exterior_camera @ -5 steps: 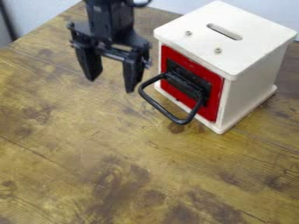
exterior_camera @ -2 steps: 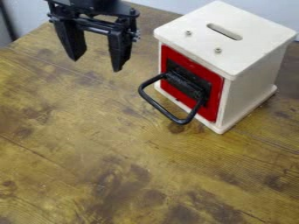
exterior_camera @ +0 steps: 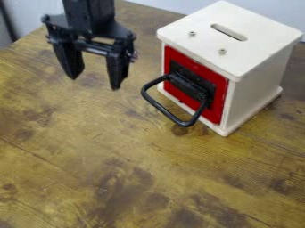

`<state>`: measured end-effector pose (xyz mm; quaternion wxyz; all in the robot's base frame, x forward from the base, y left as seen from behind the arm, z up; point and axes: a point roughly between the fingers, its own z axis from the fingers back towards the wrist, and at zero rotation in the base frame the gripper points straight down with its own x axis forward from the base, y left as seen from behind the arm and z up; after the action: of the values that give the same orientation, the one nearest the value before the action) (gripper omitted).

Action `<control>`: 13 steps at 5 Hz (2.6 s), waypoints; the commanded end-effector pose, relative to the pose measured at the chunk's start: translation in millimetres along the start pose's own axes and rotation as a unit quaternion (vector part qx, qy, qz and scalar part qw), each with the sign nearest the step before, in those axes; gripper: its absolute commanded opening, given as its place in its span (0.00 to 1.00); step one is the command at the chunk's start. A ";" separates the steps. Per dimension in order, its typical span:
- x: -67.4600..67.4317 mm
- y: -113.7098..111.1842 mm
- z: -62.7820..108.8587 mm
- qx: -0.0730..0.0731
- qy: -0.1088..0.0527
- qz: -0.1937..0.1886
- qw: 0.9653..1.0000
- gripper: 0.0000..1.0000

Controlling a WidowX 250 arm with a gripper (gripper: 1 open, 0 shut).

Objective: Close the drawer

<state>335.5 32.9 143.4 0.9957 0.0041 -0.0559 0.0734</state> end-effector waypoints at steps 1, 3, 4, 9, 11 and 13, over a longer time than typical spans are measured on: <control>4.1 -0.1 16.9 -0.003 -0.023 -0.026 0.999 1.00; 9.6 0.3 6.2 -0.008 -0.021 -0.052 0.998 1.00; 15.8 -4.6 1.3 -0.009 -0.026 -0.059 0.998 1.00; 12.7 -20.4 4.7 -0.005 -0.045 -0.046 0.998 1.00; 16.9 -18.9 11.5 -0.003 -0.045 -0.017 0.999 1.00; 13.4 -31.2 14.3 -0.010 -0.048 -0.039 0.998 1.00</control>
<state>348.3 7.3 122.6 0.9981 0.0019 -0.0484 0.0381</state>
